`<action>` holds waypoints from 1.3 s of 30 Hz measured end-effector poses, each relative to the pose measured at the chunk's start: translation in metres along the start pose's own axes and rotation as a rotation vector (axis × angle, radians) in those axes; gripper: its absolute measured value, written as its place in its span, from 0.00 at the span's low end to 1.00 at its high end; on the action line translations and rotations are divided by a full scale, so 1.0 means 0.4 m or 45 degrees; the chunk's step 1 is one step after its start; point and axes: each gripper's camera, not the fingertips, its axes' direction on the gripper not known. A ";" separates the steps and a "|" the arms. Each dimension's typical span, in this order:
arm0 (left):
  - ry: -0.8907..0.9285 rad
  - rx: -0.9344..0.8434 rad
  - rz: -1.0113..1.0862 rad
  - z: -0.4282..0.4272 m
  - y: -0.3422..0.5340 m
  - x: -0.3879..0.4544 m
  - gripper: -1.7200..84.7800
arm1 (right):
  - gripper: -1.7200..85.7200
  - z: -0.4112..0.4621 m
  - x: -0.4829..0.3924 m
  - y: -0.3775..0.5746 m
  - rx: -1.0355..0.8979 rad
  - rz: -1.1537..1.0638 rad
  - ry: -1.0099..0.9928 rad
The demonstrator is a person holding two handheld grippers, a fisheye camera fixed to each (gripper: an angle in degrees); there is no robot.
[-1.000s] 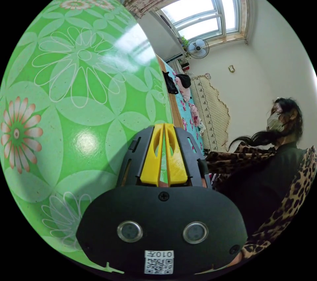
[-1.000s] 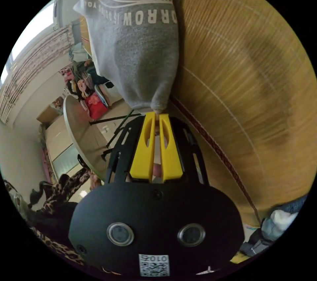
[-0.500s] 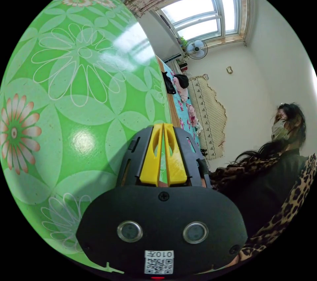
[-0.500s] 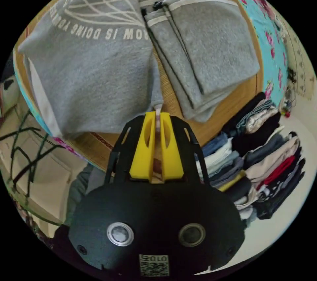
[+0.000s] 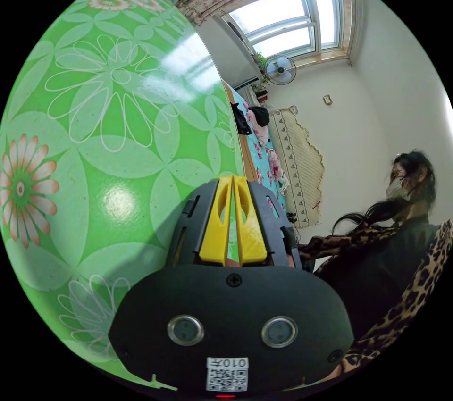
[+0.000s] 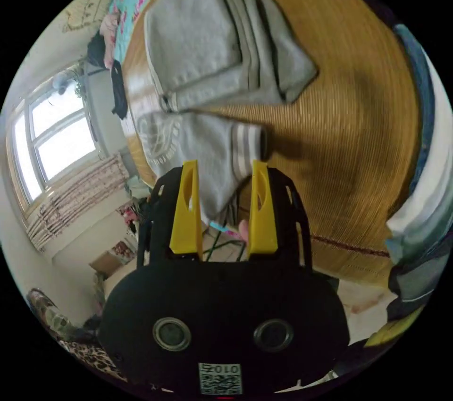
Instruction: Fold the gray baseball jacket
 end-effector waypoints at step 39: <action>0.027 0.020 -0.047 0.026 0.037 -0.035 0.02 | 0.23 0.084 0.215 -0.369 0.093 -0.030 -0.229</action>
